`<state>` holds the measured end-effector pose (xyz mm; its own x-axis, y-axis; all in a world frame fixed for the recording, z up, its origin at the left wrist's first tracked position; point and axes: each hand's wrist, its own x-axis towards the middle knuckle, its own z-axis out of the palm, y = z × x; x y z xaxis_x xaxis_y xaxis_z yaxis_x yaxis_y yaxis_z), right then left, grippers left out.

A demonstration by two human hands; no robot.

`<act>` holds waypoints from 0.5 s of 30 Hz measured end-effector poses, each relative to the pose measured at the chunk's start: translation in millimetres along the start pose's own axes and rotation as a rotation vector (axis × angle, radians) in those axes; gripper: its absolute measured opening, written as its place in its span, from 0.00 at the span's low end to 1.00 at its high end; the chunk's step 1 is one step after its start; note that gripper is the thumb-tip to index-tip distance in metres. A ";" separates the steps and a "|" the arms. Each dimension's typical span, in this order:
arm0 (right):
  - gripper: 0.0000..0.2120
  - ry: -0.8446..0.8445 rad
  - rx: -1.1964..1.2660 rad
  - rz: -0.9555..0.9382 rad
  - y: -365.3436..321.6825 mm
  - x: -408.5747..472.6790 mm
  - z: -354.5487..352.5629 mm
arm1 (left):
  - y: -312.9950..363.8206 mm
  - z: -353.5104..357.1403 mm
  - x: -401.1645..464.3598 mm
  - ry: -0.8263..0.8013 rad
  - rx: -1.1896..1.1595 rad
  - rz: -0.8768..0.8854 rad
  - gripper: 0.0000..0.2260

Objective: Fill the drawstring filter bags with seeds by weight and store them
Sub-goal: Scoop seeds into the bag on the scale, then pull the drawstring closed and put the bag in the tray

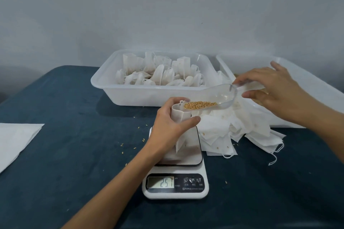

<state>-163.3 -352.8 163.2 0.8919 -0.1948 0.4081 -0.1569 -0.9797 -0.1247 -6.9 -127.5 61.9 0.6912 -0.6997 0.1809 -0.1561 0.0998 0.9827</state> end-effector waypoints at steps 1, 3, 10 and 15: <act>0.15 -0.007 0.030 0.010 2.5 -0.5 1.5 | -0.2 -0.2 -0.2 0.009 -0.008 -0.002 0.22; 0.15 -0.008 0.101 0.027 9.0 -1.8 4.5 | -0.4 0.0 -0.4 0.020 -0.011 -0.007 0.22; 0.13 0.056 0.246 0.273 51.1 -3.0 13.1 | -3.5 0.0 -0.3 -0.005 0.007 -0.001 0.22; 0.14 0.090 0.141 0.568 91.4 3.0 22.5 | -4.2 1.1 -0.3 -0.019 0.004 0.011 0.18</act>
<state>-165.4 -441.9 132.7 0.6439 -0.6965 0.3166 -0.5363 -0.7061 -0.4624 -7.2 -128.5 57.6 0.6760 -0.7117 0.1911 -0.1666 0.1050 0.9804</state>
